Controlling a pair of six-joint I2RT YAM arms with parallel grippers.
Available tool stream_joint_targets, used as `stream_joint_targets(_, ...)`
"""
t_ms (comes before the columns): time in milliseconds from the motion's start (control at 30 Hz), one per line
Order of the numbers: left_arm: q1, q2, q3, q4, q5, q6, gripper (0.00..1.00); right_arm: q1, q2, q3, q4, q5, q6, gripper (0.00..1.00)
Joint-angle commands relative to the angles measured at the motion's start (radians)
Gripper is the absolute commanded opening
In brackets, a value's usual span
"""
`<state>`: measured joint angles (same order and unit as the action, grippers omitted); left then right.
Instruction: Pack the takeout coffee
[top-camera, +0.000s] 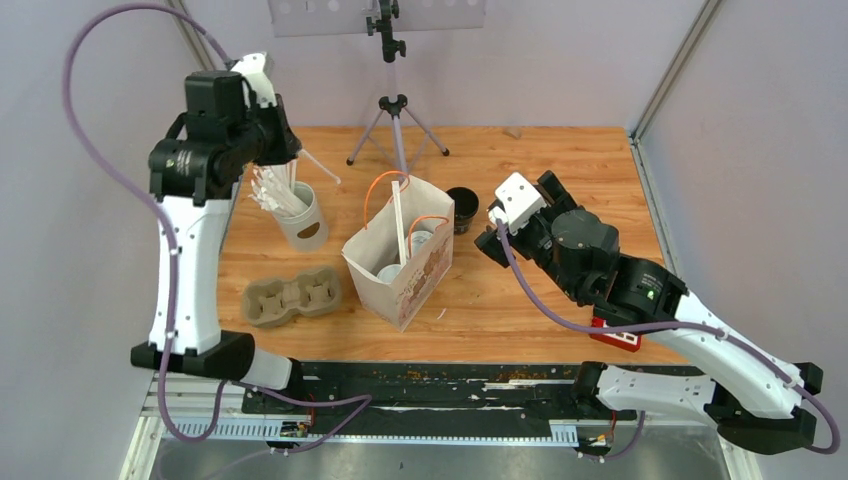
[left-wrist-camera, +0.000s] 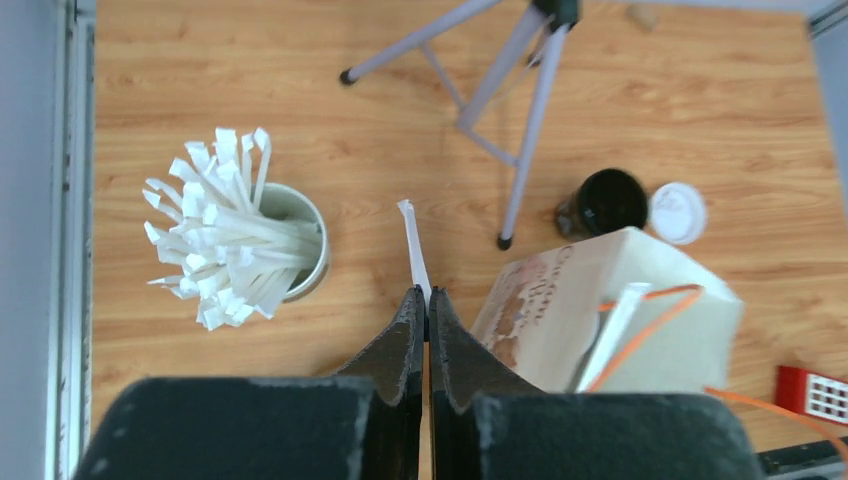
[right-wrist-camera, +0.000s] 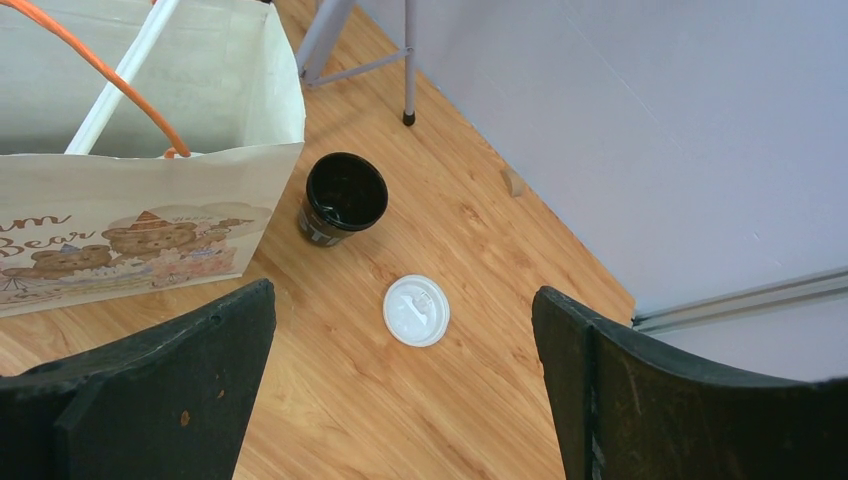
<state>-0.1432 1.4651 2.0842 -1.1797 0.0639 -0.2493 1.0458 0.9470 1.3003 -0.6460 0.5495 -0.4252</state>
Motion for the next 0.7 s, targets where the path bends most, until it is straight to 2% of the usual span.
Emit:
stream_joint_targets(0,-0.001,-0.076,0.099,0.024,0.1,-0.043,0.02,-0.001,0.015,0.03,0.045,-0.022,-0.012,1.0)
stream_joint_targets(167,-0.001,-0.097,0.213,0.007,0.263,-0.064,0.02,-0.001,0.04,0.043,0.046,-0.035,-0.018,1.0)
stream_joint_targets(300,-0.001,-0.139,0.27,-0.001,0.323,-0.096,0.02,-0.001,0.056,0.055,0.042,-0.045,-0.021,1.0)
stream_joint_targets(400,-0.001,-0.206,0.206,0.106,0.364,-0.152,0.02,-0.001,0.067,0.06,0.042,-0.057,-0.03,1.0)
stream_joint_targets(500,-0.001,-0.271,0.095,0.287,0.478,-0.212,0.04,-0.001,0.081,0.072,0.039,-0.062,-0.041,1.0)
stream_joint_targets(667,-0.001,-0.32,-0.059,0.462,0.603,-0.286,0.04,-0.001,0.083,0.077,0.043,-0.058,-0.043,1.0)
